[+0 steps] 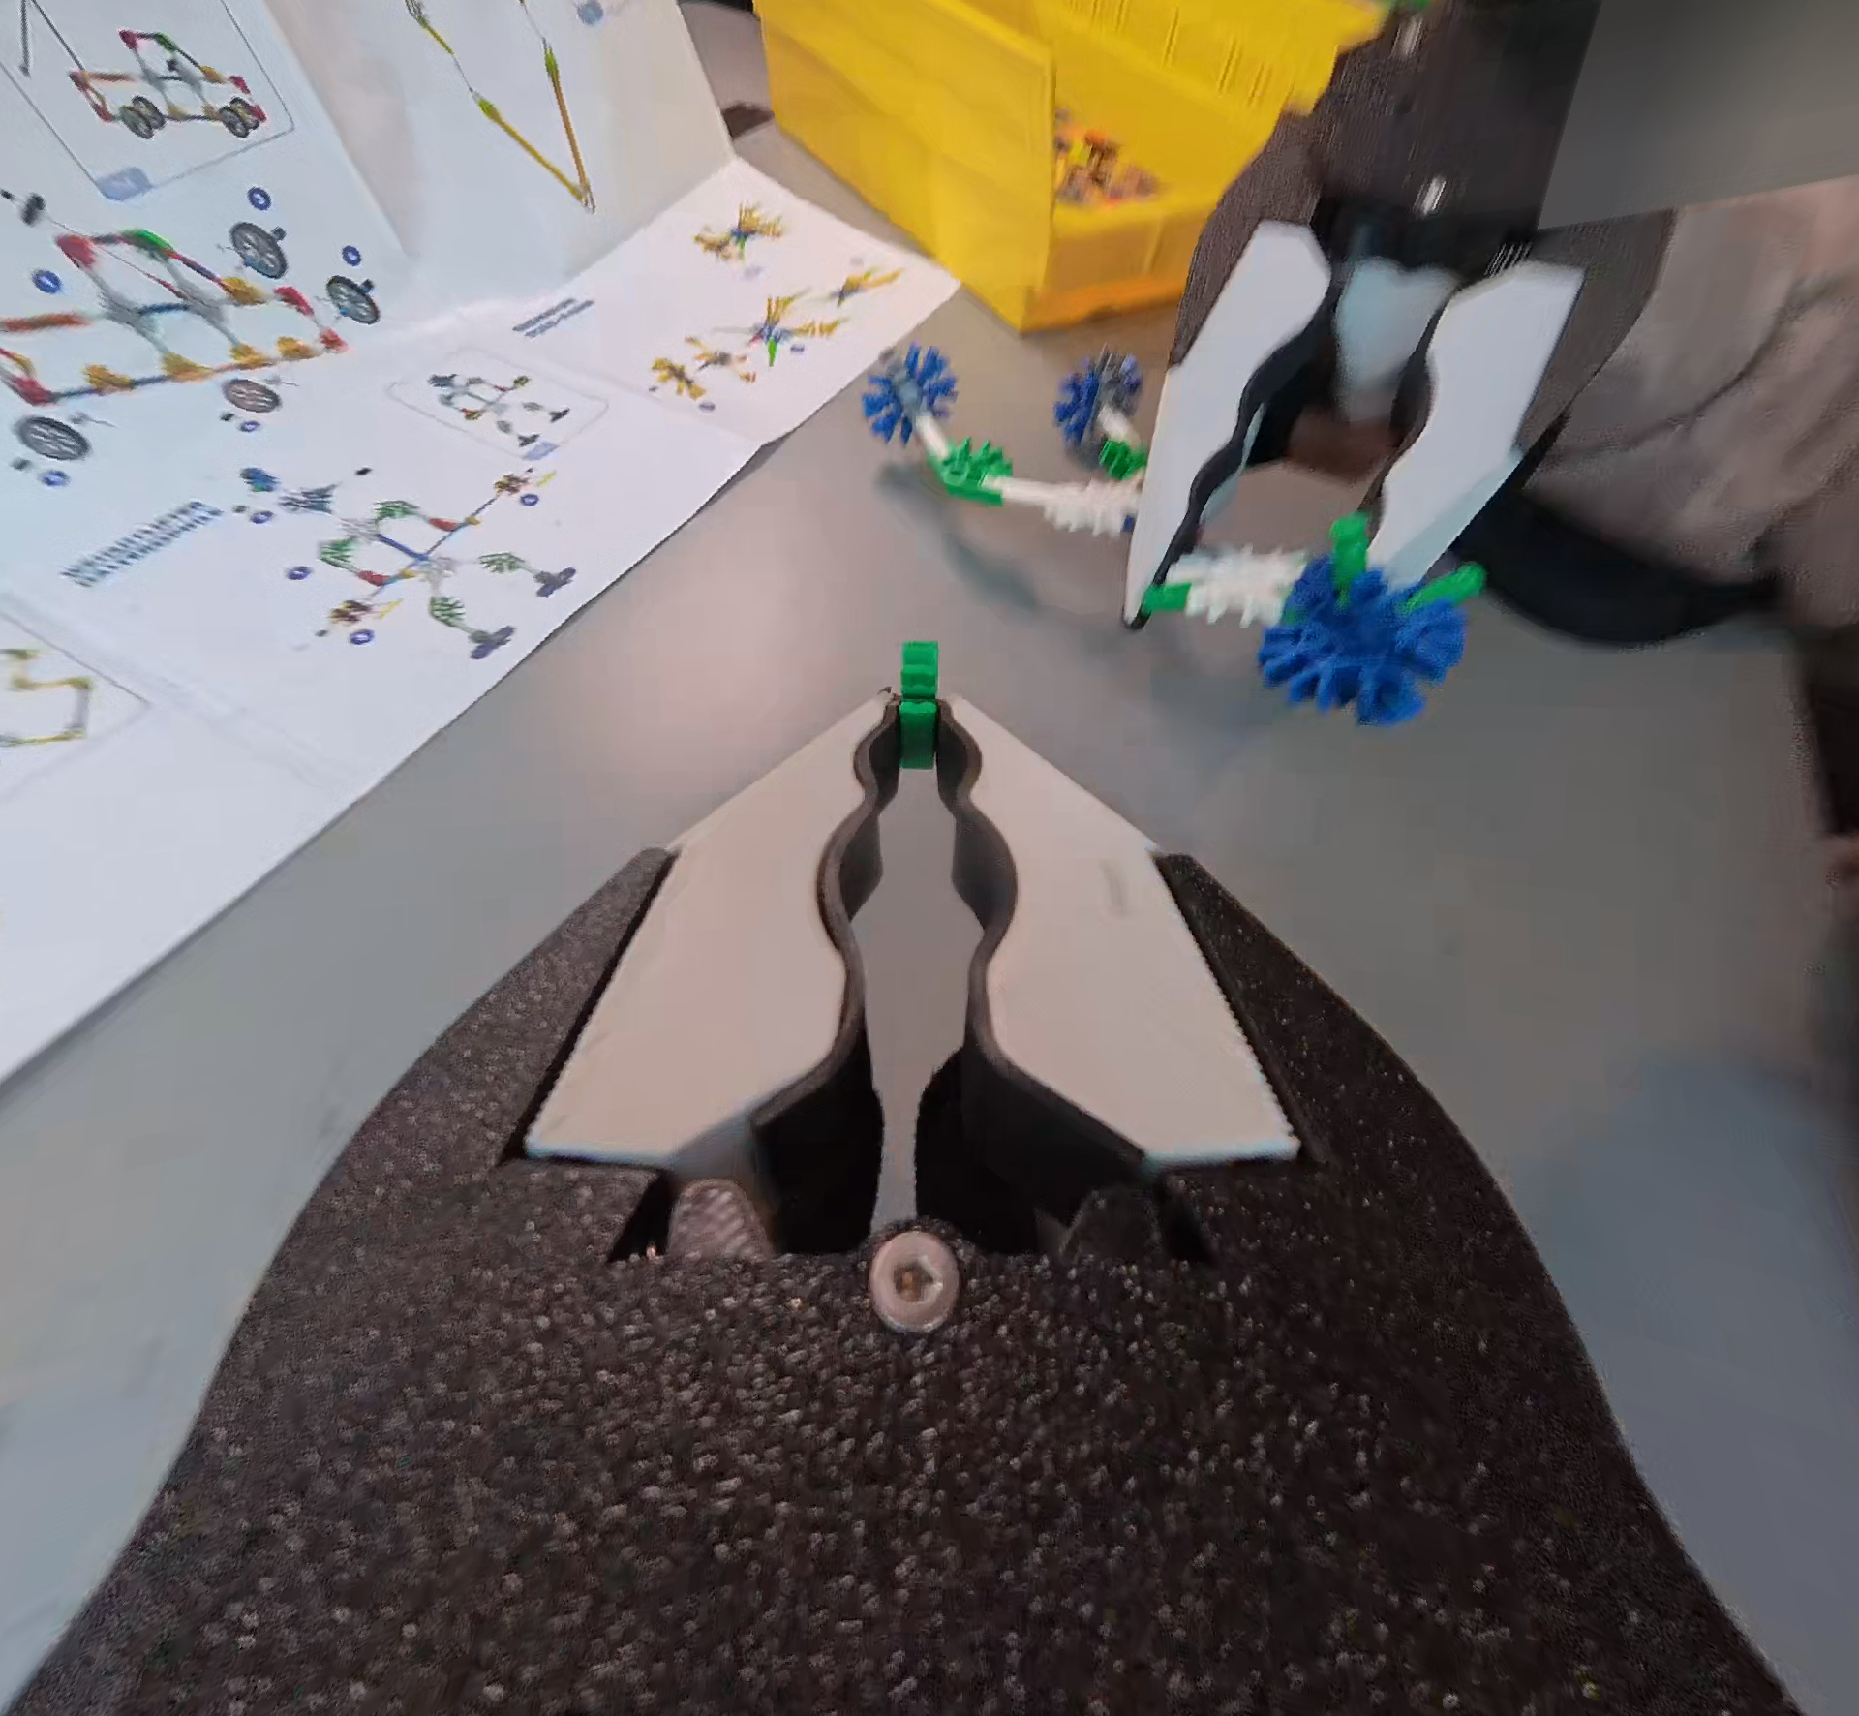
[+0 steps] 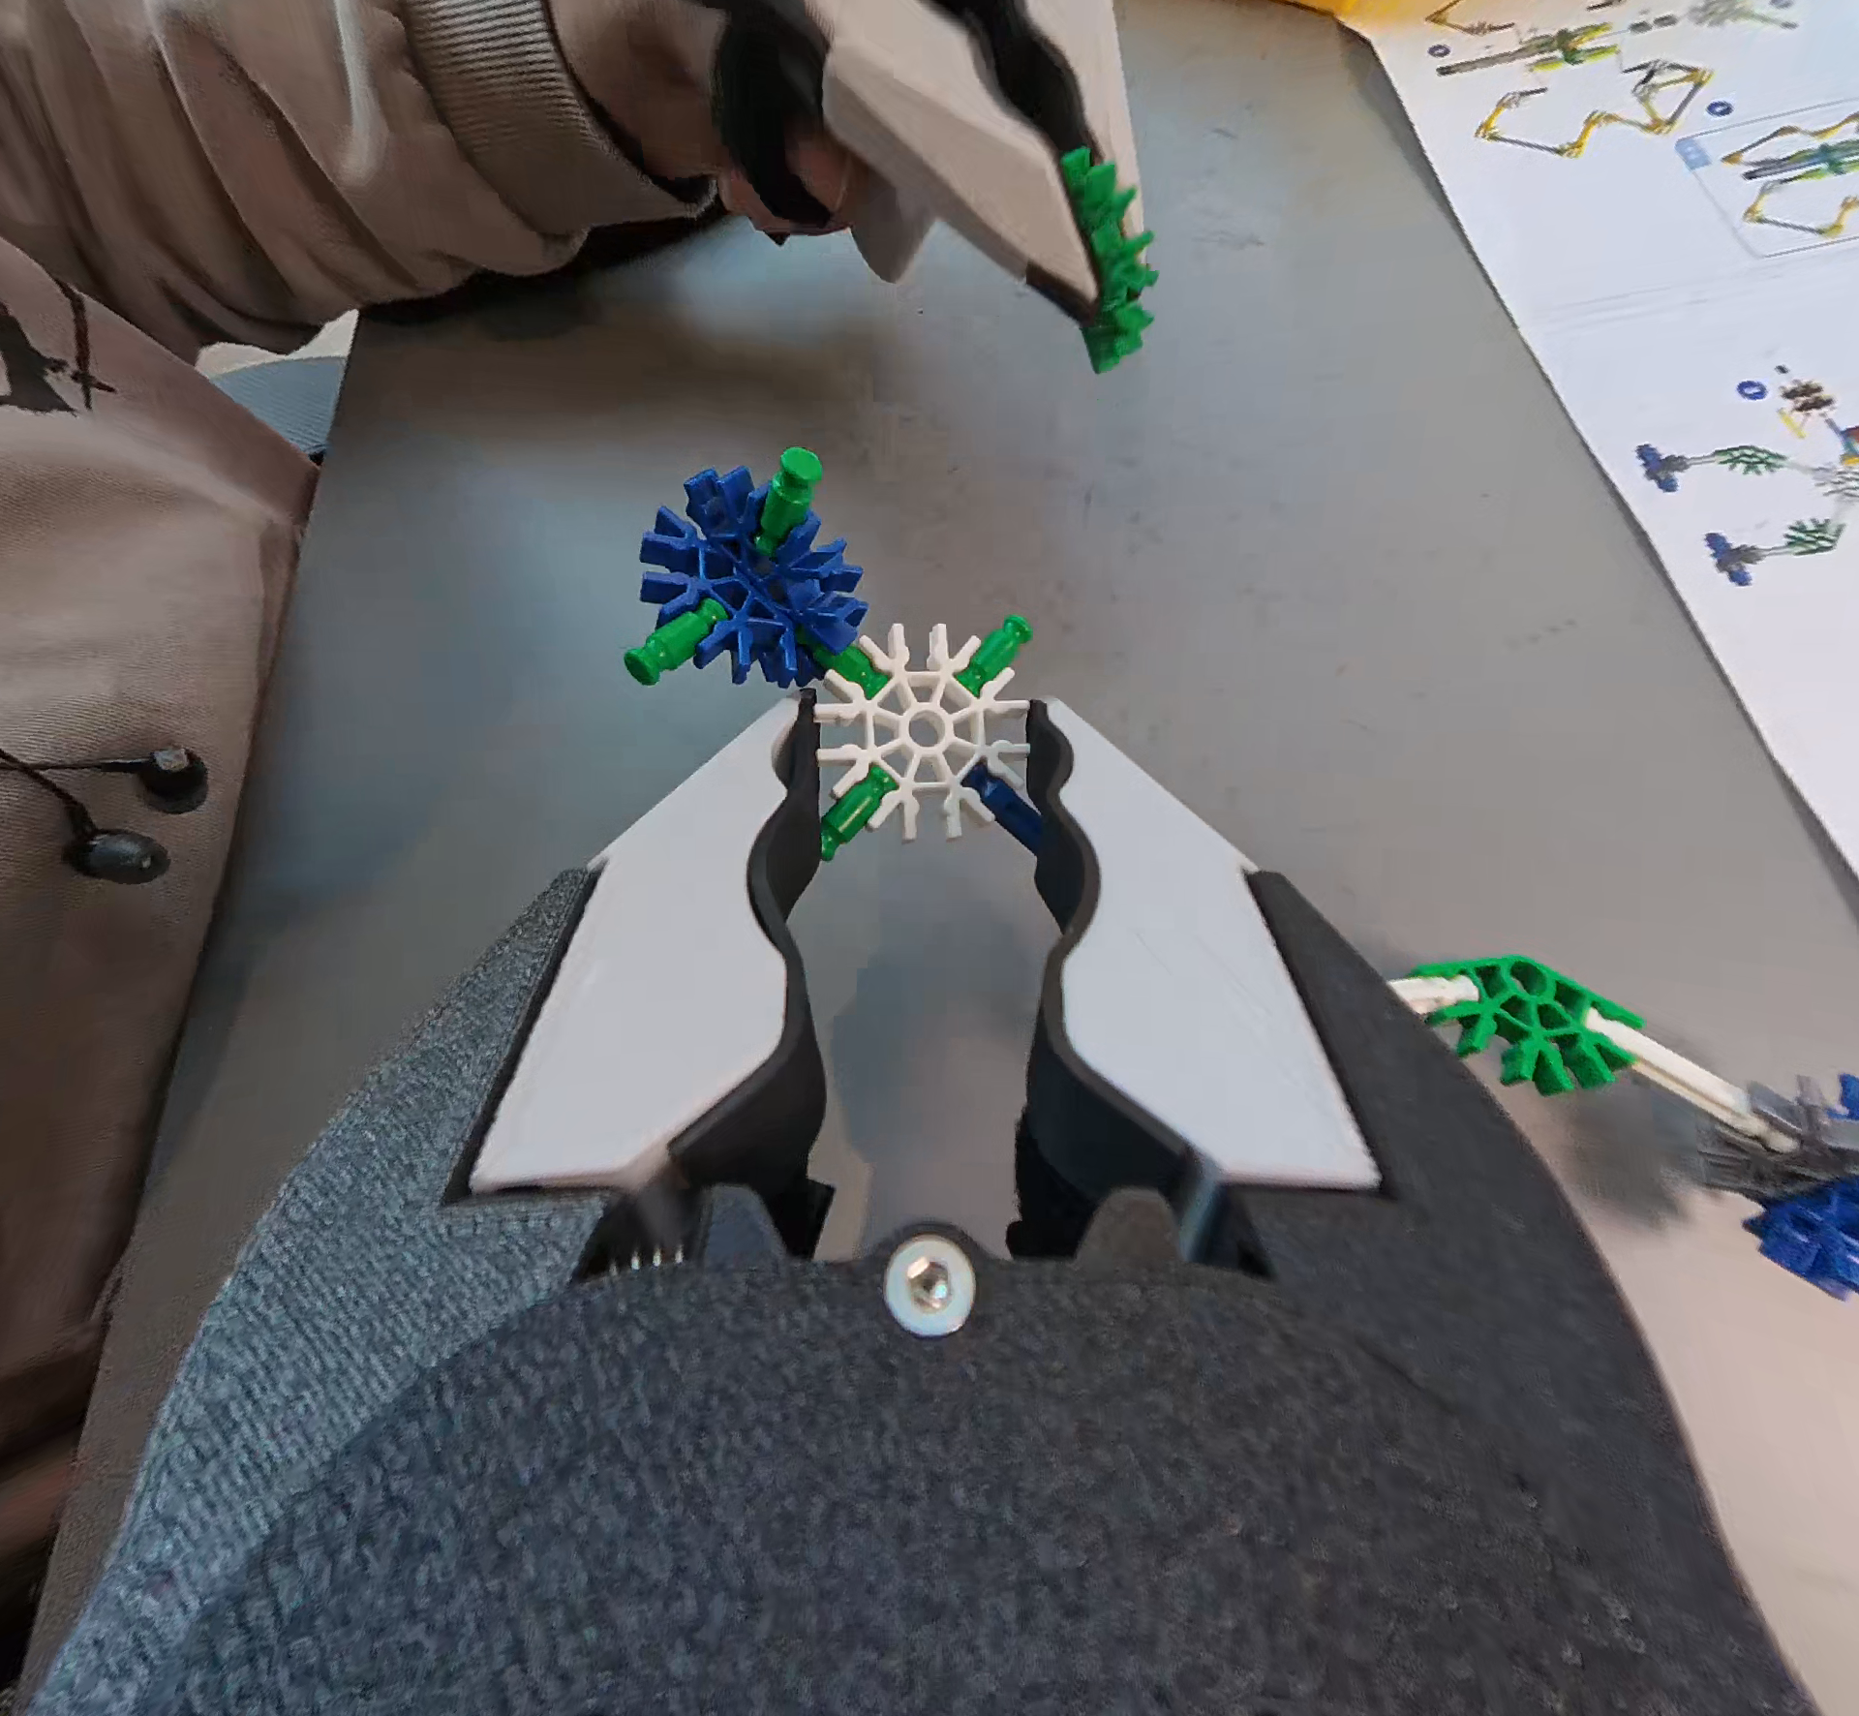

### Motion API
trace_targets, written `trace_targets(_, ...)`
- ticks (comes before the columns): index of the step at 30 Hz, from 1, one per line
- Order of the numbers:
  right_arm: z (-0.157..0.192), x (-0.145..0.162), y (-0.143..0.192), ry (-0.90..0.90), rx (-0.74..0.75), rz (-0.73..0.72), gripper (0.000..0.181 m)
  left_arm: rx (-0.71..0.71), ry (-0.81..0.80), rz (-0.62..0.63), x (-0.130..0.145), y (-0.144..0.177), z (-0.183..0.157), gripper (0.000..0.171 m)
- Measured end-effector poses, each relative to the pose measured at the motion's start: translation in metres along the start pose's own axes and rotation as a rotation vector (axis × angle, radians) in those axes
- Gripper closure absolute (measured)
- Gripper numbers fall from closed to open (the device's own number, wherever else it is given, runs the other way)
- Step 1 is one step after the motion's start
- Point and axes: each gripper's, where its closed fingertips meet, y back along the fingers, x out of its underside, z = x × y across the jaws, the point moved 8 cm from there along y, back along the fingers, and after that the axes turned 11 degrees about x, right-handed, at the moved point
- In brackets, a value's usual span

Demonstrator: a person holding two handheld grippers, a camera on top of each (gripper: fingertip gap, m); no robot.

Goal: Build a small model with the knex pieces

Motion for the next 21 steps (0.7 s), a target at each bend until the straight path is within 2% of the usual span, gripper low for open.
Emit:
trace_targets(2,0.003,0.000,-0.004,0.013,-0.011,-0.002,0.141,0.149,0.177,-0.180,-0.006,0.006,0.005,0.166)
trace_targets(4,0.005,0.003,-0.008,0.048,0.003,0.016,0.141,0.245,0.271,-0.300,-0.008,0.012,0.008,0.166)
trace_targets(8,0.008,0.006,-0.013,0.106,0.017,0.030,0.141,0.306,0.324,-0.377,-0.008,0.018,0.010,0.166)
trace_targets(12,0.012,0.010,-0.019,0.169,0.036,0.050,0.141,0.282,0.338,-0.429,-0.007,0.028,0.018,0.166)
trace_targets(14,0.016,0.012,-0.022,0.221,0.043,0.064,0.141,0.228,0.322,-0.448,-0.007,0.037,0.024,0.166)
trace_targets(17,0.023,0.015,-0.026,0.315,0.065,0.101,0.141,0.060,0.266,-0.424,-0.004,0.053,0.035,0.166)
trace_targets(19,0.027,0.018,-0.029,0.369,0.085,0.131,0.140,-0.113,0.202,-0.393,-0.002,0.068,0.043,0.166)
trace_targets(21,0.031,0.019,-0.030,0.402,0.079,0.136,0.140,-0.363,0.123,-0.370,-0.002,0.091,0.052,0.165)
